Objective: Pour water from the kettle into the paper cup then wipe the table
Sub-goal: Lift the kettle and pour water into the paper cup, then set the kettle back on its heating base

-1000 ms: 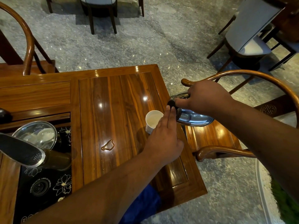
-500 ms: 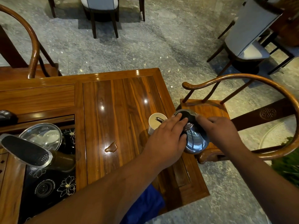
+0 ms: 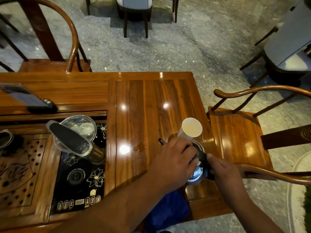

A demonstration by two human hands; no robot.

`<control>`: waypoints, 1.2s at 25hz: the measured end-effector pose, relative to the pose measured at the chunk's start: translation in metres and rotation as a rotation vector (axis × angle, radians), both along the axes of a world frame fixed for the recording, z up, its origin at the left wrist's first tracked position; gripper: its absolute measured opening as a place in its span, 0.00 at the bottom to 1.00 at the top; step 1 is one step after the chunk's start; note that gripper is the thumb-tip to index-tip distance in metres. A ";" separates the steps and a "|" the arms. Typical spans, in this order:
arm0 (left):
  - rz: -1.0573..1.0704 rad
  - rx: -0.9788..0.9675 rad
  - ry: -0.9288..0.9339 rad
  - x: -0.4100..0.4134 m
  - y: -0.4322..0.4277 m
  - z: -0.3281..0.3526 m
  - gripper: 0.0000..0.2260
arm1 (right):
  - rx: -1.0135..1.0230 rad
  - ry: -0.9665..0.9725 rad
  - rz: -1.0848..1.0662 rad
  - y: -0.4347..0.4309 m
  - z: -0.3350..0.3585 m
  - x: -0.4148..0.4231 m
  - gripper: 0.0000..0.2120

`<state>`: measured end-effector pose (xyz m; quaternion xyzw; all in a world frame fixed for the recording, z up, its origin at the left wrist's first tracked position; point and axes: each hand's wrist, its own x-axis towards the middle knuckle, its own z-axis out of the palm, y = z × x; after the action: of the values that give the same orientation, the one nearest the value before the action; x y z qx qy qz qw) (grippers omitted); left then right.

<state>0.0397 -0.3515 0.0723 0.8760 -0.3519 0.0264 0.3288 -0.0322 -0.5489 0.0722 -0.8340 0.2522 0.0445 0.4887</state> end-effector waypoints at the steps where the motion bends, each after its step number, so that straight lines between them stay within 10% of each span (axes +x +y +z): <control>1: 0.024 0.001 -0.021 -0.004 0.014 -0.006 0.11 | -0.006 -0.006 0.048 0.016 -0.002 0.000 0.36; 10: 0.266 0.124 -0.060 -0.041 0.157 -0.039 0.08 | 0.203 0.087 0.257 0.152 -0.048 0.009 0.28; 17: 0.507 0.162 -0.042 -0.061 0.244 -0.056 0.08 | 0.246 0.115 0.419 0.250 -0.074 0.019 0.47; 30: 0.665 0.187 0.082 -0.059 0.348 -0.082 0.10 | 0.346 0.188 0.460 0.373 -0.105 0.038 0.20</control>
<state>-0.0192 -0.0037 -0.0095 0.9694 -0.0347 0.0645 0.2343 0.0060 -0.1762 -0.0330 -0.7659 0.0894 0.2731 0.5751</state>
